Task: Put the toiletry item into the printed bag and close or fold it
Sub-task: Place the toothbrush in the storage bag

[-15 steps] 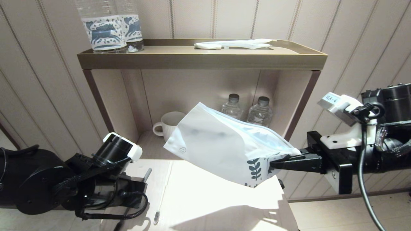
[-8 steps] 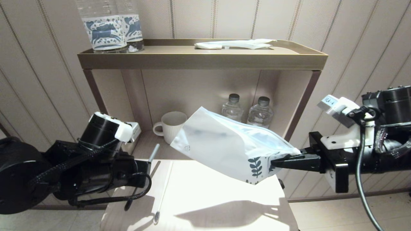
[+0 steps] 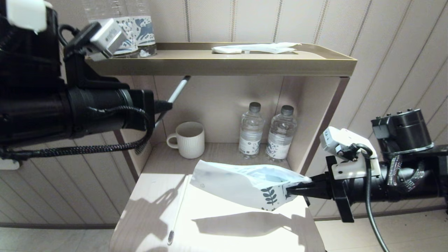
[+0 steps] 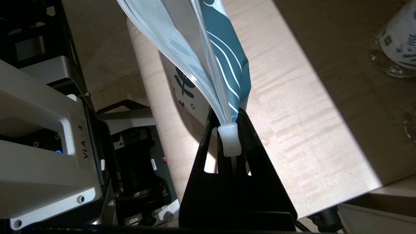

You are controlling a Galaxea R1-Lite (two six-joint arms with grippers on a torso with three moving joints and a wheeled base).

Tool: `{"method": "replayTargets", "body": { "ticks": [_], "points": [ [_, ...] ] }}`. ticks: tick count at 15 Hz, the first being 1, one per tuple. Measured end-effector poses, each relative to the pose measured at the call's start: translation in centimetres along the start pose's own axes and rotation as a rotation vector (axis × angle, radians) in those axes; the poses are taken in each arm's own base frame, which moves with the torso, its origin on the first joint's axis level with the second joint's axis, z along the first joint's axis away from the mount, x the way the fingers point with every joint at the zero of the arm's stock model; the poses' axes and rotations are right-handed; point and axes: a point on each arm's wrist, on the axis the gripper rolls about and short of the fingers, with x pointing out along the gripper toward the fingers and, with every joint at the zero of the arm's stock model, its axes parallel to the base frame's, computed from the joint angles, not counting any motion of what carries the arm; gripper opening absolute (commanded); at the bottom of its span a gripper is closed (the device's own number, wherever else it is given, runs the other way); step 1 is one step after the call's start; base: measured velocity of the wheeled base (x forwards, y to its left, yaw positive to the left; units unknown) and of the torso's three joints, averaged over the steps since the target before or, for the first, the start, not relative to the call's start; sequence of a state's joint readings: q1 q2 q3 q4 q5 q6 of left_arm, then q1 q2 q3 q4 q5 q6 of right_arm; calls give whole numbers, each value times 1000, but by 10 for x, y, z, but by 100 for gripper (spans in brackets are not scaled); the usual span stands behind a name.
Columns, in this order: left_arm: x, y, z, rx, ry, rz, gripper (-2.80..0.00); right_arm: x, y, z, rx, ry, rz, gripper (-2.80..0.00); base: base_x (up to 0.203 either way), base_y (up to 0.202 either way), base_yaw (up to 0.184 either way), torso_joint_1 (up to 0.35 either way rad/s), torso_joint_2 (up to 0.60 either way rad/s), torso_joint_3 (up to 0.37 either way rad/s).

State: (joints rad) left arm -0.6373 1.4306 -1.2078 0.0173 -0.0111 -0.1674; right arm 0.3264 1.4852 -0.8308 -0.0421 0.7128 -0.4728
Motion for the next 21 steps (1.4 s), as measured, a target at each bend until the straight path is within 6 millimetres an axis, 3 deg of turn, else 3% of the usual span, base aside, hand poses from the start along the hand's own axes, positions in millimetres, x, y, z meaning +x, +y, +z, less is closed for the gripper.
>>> {"method": "replayTargets", "body": {
  "ticks": [2, 5, 9, 15, 21],
  "points": [
    [-8, -15, 20, -8, -52, -204, -280, 7, 4, -2, 0, 13, 32, -280, 0, 0, 0, 0, 0, 0],
    [3, -35, 23, -23, -31, -395, -280, 21, 9, -6, 7, 40, 80, -280, 0, 0, 0, 0, 0, 0],
    [23, -56, 0, -15, 57, -474, -280, 25, 10, -7, 8, 48, 94, -280, 0, 0, 0, 0, 0, 0],
    [25, -91, -29, 13, 156, -630, -280, 29, 10, -6, 8, 50, 104, -280, 0, 0, 0, 0, 0, 0],
    [36, -114, -55, 30, 144, -816, -280, 31, 9, -7, 12, 53, 105, -280, 0, 0, 0, 0, 0, 0]
  ]
}}
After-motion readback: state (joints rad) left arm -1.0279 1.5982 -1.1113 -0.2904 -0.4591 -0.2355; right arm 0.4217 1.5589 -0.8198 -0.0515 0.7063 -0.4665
